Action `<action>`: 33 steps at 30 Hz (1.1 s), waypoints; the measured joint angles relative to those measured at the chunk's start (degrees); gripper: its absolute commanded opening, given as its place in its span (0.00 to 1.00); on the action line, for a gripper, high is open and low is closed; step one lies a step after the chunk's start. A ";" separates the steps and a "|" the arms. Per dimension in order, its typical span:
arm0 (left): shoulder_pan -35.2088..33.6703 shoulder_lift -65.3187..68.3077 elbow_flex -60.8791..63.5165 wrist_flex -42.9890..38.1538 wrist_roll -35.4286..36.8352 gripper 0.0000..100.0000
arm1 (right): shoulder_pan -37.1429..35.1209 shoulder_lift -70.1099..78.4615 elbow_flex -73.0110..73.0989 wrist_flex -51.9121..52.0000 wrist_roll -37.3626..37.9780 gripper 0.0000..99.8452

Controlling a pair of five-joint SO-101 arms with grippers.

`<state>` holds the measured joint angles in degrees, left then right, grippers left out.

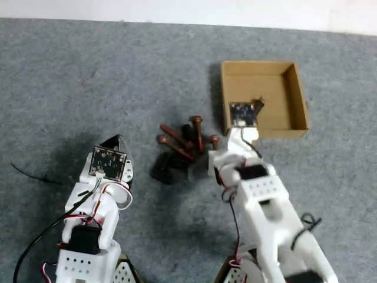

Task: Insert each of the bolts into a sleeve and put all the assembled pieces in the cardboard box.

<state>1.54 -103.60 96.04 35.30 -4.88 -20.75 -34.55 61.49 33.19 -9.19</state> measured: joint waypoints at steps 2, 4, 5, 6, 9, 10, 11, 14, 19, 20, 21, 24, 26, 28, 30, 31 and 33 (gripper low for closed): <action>0.00 0.00 0.00 0.00 0.00 0.01 | -2.02 -4.57 2.46 0.00 0.00 0.00; 0.00 0.00 0.00 0.00 0.00 0.01 | -3.34 -8.79 4.66 0.00 0.00 0.00; 0.00 0.00 0.00 0.00 0.00 0.01 | -3.78 -10.81 5.36 0.00 0.09 0.00; 0.00 0.00 0.00 0.00 0.00 0.01 | -4.13 -12.66 6.15 0.00 0.97 0.00; 0.00 0.00 0.00 0.00 0.00 0.01 | -4.84 -17.14 8.26 0.00 5.45 0.00; 0.00 0.00 0.00 0.00 0.00 0.01 | -5.27 -18.29 8.97 0.00 6.42 0.00; 0.00 0.00 0.00 0.00 0.00 0.01 | -5.98 -19.16 9.67 0.00 7.12 0.00; 0.00 0.00 0.00 0.00 0.00 0.01 | -9.93 -20.48 11.43 0.00 7.82 0.00; 0.00 0.00 0.00 0.00 0.00 0.01 | -18.11 -20.84 13.63 0.00 10.55 0.00; 0.00 0.00 0.00 0.00 0.00 0.01 | -19.43 -20.84 14.07 0.00 11.52 0.00; 0.00 0.00 0.00 0.00 0.00 0.01 | -20.40 -20.84 14.33 0.00 12.48 0.00; 0.00 0.00 0.00 0.00 0.00 0.01 | -23.21 -20.84 14.68 0.00 14.15 0.00; 0.00 0.00 0.00 0.00 0.00 0.01 | -24.35 -20.84 14.77 0.00 14.51 0.00; 0.00 0.00 0.00 0.00 0.00 0.01 | -25.23 -20.84 14.77 0.00 14.59 0.00; 0.00 0.00 0.00 0.00 0.00 0.01 | -26.29 -20.84 14.77 0.00 15.47 0.00; 0.00 0.00 0.00 0.00 0.00 0.01 | -26.73 -20.84 15.03 0.00 15.91 0.00; 0.00 0.00 0.00 0.00 0.00 0.01 | -27.87 -20.84 16.26 0.00 16.70 0.01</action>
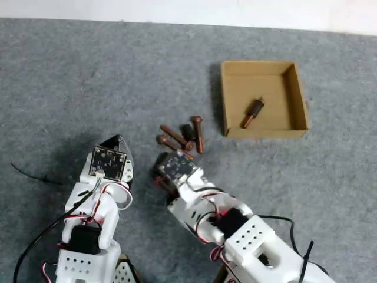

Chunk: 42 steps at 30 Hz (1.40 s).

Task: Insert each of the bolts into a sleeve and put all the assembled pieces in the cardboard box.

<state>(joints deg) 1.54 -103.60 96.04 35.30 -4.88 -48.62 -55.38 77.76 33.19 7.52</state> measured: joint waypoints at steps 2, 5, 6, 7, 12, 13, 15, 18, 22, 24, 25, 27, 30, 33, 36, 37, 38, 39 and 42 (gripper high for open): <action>0.00 0.00 0.00 0.00 0.00 0.01 | -1.05 0.00 0.44 0.00 0.79 0.01; -0.70 0.00 0.00 0.00 0.00 0.01 | -1.41 0.00 0.44 0.00 2.11 0.03; -1.14 0.00 0.00 0.00 0.00 0.01 | -1.32 0.00 0.44 0.00 2.64 0.05; -1.85 0.00 0.00 0.00 0.00 0.01 | -1.32 0.00 0.44 0.00 2.99 0.09; -4.13 0.00 0.00 0.00 0.00 0.01 | -1.41 -0.18 0.44 0.00 3.08 0.19; -4.13 0.00 0.00 0.00 0.00 0.01 | -1.41 -0.26 0.44 0.00 3.08 0.19; -4.22 0.00 0.00 0.00 0.00 0.01 | -1.05 -0.44 0.44 0.00 3.08 0.19; -5.45 0.00 0.00 0.00 0.00 0.01 | 1.49 -0.44 0.44 0.00 3.08 0.19; -7.65 0.00 0.00 0.00 0.97 0.01 | 4.31 -0.44 0.44 0.00 3.08 0.19; -8.97 0.00 0.00 -0.35 2.81 0.01 | 4.75 -0.35 0.35 0.00 2.99 0.19; -9.49 0.00 0.00 -0.88 3.25 0.01 | 4.92 -0.26 -0.09 0.00 2.20 0.19; -10.37 0.00 0.00 -1.76 3.69 0.01 | 5.54 2.11 -2.73 0.09 1.41 0.19; -10.46 0.00 0.00 -1.93 3.87 0.01 | 5.98 9.76 -9.85 1.23 1.67 0.19; -10.46 0.00 0.00 -2.11 3.87 0.01 | 6.15 20.13 -18.73 3.16 2.99 0.19; -10.46 0.00 0.00 -2.81 3.87 0.01 | 6.15 30.42 -26.46 3.78 5.19 0.19; -10.46 0.00 0.00 -3.43 3.87 0.01 | 6.15 33.76 -28.84 3.78 5.98 0.19; -10.46 0.00 0.00 -3.87 3.87 0.01 | 6.15 36.66 -30.77 3.78 6.68 0.19; -10.46 0.00 0.00 -3.96 3.87 0.01 | 6.24 39.47 -32.44 3.78 7.30 0.19; -10.46 0.00 0.00 -4.13 3.87 0.01 | 6.77 45.54 -35.96 3.78 8.18 0.19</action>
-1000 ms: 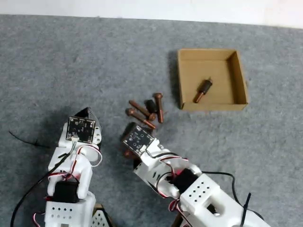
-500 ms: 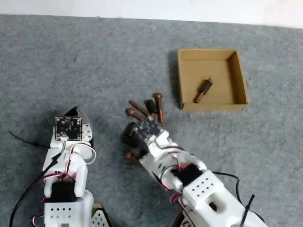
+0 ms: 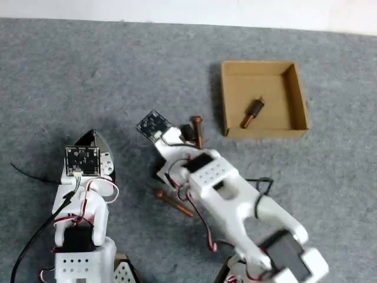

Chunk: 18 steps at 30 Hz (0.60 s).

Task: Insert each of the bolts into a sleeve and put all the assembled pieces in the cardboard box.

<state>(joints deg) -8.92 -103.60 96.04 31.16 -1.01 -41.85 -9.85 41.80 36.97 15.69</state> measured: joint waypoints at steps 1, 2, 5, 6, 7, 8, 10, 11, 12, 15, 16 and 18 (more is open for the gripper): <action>0.00 0.00 0.00 0.00 0.00 0.01 | 0.09 1.32 -0.53 0.00 0.00 0.19; 0.00 0.00 0.00 0.00 0.00 0.01 | 0.26 2.29 -0.88 0.00 0.09 0.19; 0.00 0.00 0.00 0.00 0.00 0.01 | 0.70 3.43 -1.41 0.00 0.09 0.19; 0.00 0.00 0.00 0.00 0.00 0.01 | 1.05 3.69 -1.41 0.00 0.09 0.19; 0.00 0.00 0.00 0.00 0.00 0.01 | 1.41 3.87 -1.41 0.00 0.09 0.19; 0.00 0.00 0.00 0.00 0.00 0.01 | 1.85 3.87 -1.41 -0.18 0.09 0.19; 0.00 0.00 0.00 0.00 0.00 0.01 | 2.73 3.87 -1.41 -2.37 0.09 0.19; 0.00 0.00 0.00 0.00 0.00 0.01 | 3.25 3.87 -1.41 -3.34 0.09 0.19; 0.00 0.00 0.00 0.00 0.00 0.01 | 3.69 3.87 -1.41 -4.04 0.09 0.19; 0.00 0.00 0.00 0.00 0.00 0.01 | 4.40 3.87 -1.32 -4.84 0.09 0.19; 0.00 0.00 0.00 0.00 0.00 0.01 | 4.40 3.87 -1.32 -5.01 0.09 0.19; 0.00 0.00 0.00 0.00 0.00 0.01 | 4.40 3.87 -1.32 -5.27 0.09 0.19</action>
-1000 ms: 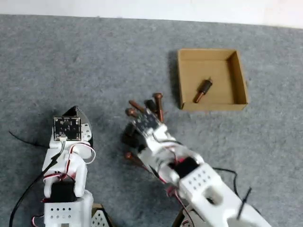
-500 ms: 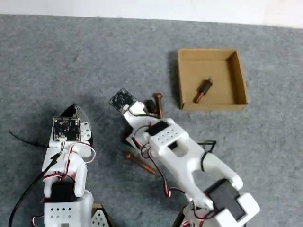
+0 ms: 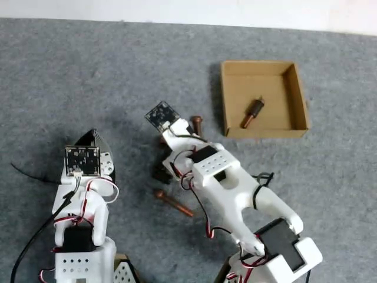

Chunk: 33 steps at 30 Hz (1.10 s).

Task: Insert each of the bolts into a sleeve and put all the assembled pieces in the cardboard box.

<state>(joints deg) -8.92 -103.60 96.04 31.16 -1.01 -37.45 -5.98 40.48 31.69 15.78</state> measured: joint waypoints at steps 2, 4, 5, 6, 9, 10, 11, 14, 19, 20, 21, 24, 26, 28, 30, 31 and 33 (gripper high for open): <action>0.00 0.00 0.00 0.00 0.00 0.01 | 0.00 0.00 0.00 -0.18 0.00 0.19; 0.00 0.00 0.00 -0.18 0.00 0.01 | 0.00 0.00 0.00 -0.18 0.00 0.19; 0.00 0.00 0.00 -0.18 0.00 0.01 | 0.00 0.00 0.00 -0.18 0.09 0.19; 0.00 0.00 0.00 -0.18 0.00 0.01 | 0.00 0.00 0.00 -0.18 0.09 0.19; 0.00 0.00 0.00 -0.18 0.00 0.01 | -0.44 0.00 1.14 0.62 0.09 0.19; 0.00 0.00 0.00 -0.18 0.00 0.01 | -1.14 0.00 1.76 0.70 0.09 0.19; 0.00 0.00 0.00 -0.18 0.00 0.01 | -2.02 0.00 2.20 0.79 0.09 0.19; 0.00 0.00 0.00 -0.18 0.00 0.01 | -3.52 0.00 2.73 0.97 0.09 0.19; 0.00 0.00 0.00 -0.18 0.00 0.01 | -3.52 0.00 2.73 0.97 2.02 0.19; 0.00 0.00 0.00 -0.18 0.00 0.01 | -3.52 0.00 2.90 0.97 2.46 0.19; 0.00 0.00 0.00 -0.18 0.00 0.01 | -3.52 0.00 3.52 0.97 2.64 0.19; 0.00 0.00 0.00 -0.18 0.00 0.01 | -3.43 0.00 3.96 0.97 2.99 0.19; 0.00 0.00 0.00 -0.18 0.00 0.01 | -3.16 0.00 3.96 0.97 3.08 0.19; 0.00 0.00 0.00 -0.18 0.00 0.01 | -2.99 0.00 3.96 0.97 3.08 0.19; 0.00 0.00 0.00 -0.18 0.00 0.01 | -2.81 0.00 3.96 0.97 3.08 0.19; 0.00 0.00 0.00 -0.18 0.00 0.01 | -2.73 0.00 3.96 0.97 3.08 0.19; 0.00 0.00 0.00 -0.18 0.00 0.01 | -2.73 0.00 3.96 0.97 3.25 0.19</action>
<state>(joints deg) -8.92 -103.60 96.04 30.99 -1.01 -40.18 -5.98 44.44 32.66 19.03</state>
